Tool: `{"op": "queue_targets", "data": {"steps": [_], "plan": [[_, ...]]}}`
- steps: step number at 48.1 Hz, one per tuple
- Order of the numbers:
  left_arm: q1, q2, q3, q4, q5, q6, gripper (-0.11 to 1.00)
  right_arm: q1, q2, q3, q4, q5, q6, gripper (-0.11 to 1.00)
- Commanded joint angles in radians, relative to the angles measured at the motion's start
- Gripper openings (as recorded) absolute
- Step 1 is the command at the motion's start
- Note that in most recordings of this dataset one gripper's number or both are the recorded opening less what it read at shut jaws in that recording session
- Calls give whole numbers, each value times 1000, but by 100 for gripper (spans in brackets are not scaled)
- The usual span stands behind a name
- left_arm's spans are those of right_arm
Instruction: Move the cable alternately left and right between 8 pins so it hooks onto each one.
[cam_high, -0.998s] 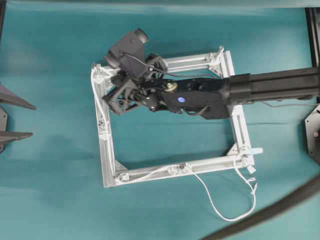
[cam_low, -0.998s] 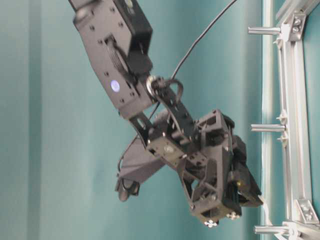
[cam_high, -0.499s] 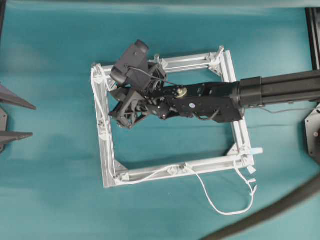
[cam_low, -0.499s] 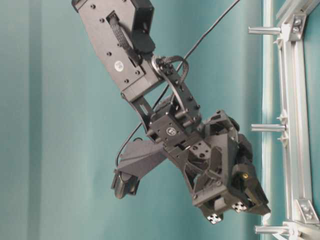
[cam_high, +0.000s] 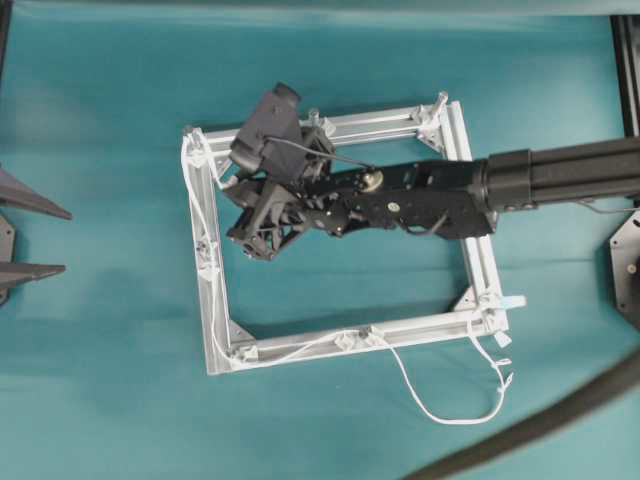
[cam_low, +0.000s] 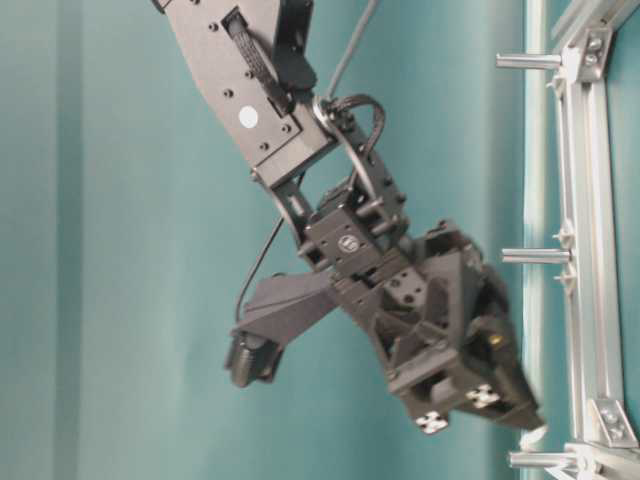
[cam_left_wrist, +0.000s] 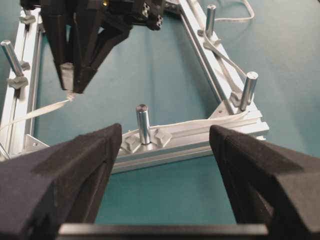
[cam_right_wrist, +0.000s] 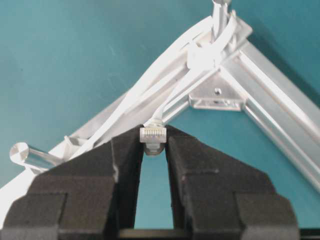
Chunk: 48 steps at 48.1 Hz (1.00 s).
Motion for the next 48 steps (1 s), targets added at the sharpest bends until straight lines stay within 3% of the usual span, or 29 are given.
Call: {"op": "queue_targets", "data": {"steps": [1,9,27,48], "plan": [[-3,11,-11,3,-9,3,81,-12,-25,-34,-23,-28,3,17],[-3,11,-11,3,-9,3,81,15,-52,-9,-23,-17,3,17],[-3,11,-11,5,-9,3,81,21,-173,156,2,155,17,17],[-3,11,-11,5,-9,3,81,3,-262,313,2,117,6,17]]}}
